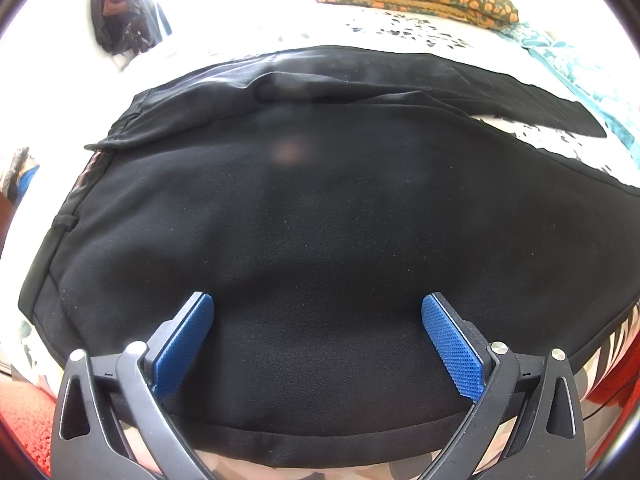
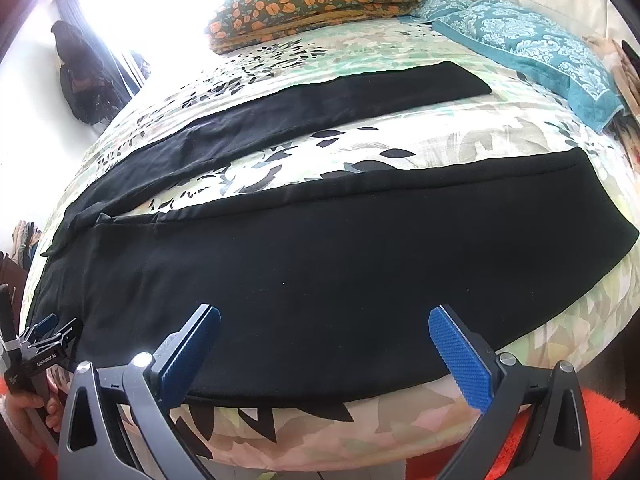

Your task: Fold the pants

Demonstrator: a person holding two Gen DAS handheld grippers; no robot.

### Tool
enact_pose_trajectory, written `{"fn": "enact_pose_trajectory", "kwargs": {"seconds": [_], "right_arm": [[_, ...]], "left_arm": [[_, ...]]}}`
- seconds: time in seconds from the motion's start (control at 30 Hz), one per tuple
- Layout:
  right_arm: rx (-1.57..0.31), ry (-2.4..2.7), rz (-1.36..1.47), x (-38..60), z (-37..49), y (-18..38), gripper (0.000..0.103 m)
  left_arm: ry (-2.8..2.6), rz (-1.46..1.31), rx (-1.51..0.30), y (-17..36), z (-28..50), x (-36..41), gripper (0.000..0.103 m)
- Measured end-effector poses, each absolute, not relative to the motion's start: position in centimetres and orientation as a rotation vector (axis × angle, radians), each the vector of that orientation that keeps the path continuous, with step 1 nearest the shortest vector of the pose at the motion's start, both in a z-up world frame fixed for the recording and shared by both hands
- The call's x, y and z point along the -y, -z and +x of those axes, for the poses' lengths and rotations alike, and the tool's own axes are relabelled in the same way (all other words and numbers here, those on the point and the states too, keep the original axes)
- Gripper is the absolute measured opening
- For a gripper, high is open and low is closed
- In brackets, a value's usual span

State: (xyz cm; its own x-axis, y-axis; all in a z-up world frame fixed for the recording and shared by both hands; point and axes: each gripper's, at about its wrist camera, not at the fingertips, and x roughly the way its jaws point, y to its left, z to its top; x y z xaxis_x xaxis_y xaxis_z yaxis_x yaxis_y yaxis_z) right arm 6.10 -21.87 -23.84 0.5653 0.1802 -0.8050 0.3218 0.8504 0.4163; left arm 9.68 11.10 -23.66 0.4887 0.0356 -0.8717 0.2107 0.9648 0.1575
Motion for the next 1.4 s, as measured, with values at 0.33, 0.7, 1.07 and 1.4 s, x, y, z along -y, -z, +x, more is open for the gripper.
{"fn": "enact_pose_trajectory", "kwargs": {"seconds": [0.33,0.7,1.07,1.4], "right_arm": [[-0.952,0.086,0.584,21.8,6.3,23.4,0.103],[-0.919,0.074,0.688,23.5,7.1,23.4,0.103],[-0.912,0.126,0.658,33.7,15.3,23.6,0.103],[-0.967,0.331,0.797,46.2,30.2,27.2,0.103]], "left_arm": [[0.103,0.138,-1.037,21.2,10.0,-11.3,0.102],[0.053,0.111,-1.032,21.0,18.0,-8.9,0.102],[-0.006,0.193,-1.016,24.7,19.1,-8.3,0.103],[-0.006,0.192,-0.958,25.2,18.5,-8.4,0.103]]}}
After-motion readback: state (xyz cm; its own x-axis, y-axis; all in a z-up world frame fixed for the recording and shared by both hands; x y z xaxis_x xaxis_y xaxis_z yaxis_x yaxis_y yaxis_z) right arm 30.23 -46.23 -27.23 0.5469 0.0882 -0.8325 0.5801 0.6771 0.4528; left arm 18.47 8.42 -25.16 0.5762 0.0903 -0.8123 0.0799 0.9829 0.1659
